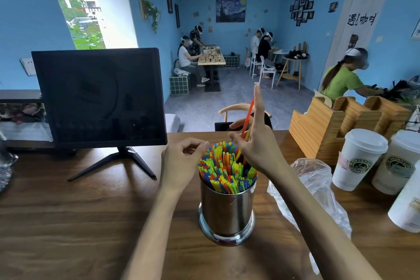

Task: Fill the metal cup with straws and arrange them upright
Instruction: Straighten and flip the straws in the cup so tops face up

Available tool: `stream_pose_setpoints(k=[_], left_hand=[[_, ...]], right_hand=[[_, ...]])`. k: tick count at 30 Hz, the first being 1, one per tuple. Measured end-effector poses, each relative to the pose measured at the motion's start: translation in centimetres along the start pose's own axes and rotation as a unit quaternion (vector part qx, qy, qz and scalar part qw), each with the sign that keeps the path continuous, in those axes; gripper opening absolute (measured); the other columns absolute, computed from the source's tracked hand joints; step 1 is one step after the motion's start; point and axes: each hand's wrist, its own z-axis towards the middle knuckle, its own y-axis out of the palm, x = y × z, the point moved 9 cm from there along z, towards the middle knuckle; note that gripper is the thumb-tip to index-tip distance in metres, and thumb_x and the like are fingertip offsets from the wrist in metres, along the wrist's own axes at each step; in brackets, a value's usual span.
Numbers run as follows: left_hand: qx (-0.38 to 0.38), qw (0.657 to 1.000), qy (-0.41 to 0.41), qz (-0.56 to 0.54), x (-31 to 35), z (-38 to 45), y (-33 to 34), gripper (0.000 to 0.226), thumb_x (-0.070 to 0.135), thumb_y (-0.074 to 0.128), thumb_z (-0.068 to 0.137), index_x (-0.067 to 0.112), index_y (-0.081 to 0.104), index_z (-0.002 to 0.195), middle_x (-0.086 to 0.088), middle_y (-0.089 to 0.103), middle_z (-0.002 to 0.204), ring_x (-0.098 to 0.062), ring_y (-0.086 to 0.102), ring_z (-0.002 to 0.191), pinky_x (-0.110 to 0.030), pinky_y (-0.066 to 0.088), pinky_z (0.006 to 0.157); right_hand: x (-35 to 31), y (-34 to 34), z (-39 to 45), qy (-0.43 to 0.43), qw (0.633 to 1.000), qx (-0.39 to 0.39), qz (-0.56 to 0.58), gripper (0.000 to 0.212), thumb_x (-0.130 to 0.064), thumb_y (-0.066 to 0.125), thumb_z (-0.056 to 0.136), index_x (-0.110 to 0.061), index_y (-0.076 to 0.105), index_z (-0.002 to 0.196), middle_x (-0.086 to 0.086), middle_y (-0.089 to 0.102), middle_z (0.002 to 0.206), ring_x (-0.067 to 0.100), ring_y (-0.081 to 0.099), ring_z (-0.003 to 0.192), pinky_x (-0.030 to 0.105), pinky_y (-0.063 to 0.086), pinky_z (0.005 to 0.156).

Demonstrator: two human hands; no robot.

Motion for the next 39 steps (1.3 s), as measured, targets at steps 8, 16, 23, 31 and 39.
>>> stream_pose_setpoints(k=[8, 16, 23, 31, 39], left_hand=[[-0.001, 1.000, -0.005, 0.006, -0.4, 0.3, 0.2, 0.009, 0.034, 0.070, 0.093, 0.028, 0.076, 0.091, 0.019, 0.073, 0.086, 0.008, 0.064, 0.089, -0.005, 0.048, 0.067], [-0.063, 0.994, -0.085, 0.040, -1.5, 1.7, 1.9, 0.027, 0.044, 0.059, 0.099, 0.024, 0.075, 0.109, 0.015, 0.069, 0.096, -0.004, 0.065, 0.094, -0.021, 0.053, 0.077], [-0.120, 0.987, -0.095, 0.044, -1.5, 2.4, 2.6, 0.022, 0.043, 0.073, 0.089, 0.026, 0.079, 0.101, 0.015, 0.073, 0.091, -0.002, 0.068, 0.086, -0.018, 0.054, 0.070], [-0.101, 0.989, -0.089, 0.054, -1.0, 3.2, 1.9, 0.019, 0.039, 0.078, 0.086, 0.023, 0.081, 0.097, 0.013, 0.075, 0.090, -0.003, 0.069, 0.086, -0.024, 0.057, 0.075], [-0.192, 0.970, -0.008, 0.147, 1.1, 3.6, 3.1, 0.012, 0.034, 0.064, 0.098, 0.028, 0.073, 0.100, 0.018, 0.067, 0.091, 0.000, 0.063, 0.090, -0.015, 0.048, 0.072]], right_hand=[[0.9, 1.8, -0.6, 0.019, 0.989, -0.086, -0.122, 0.017, -0.029, 0.062, 0.098, -0.025, 0.069, 0.113, -0.006, 0.070, 0.110, 0.011, 0.063, 0.104, 0.032, 0.054, 0.087], [0.5, 2.7, -1.5, 0.017, 0.984, -0.162, -0.077, 0.049, -0.048, 0.034, 0.106, -0.021, 0.066, 0.133, -0.003, 0.060, 0.142, 0.012, 0.050, 0.133, 0.028, 0.039, 0.107], [1.5, 4.3, -2.7, 0.062, 0.955, -0.286, -0.045, 0.063, -0.056, 0.020, 0.104, -0.025, 0.045, 0.152, -0.006, 0.034, 0.162, 0.008, 0.031, 0.146, 0.027, 0.026, 0.116], [1.6, 4.0, -3.0, 0.086, 0.960, -0.268, -0.013, 0.065, -0.062, 0.024, 0.100, -0.027, 0.045, 0.151, -0.005, 0.045, 0.155, 0.010, 0.043, 0.138, 0.034, 0.035, 0.116], [1.8, 4.2, -3.1, 0.097, 0.957, -0.272, -0.008, 0.070, -0.067, 0.023, 0.096, -0.029, 0.042, 0.152, -0.005, 0.045, 0.153, 0.011, 0.045, 0.134, 0.032, 0.038, 0.111]])
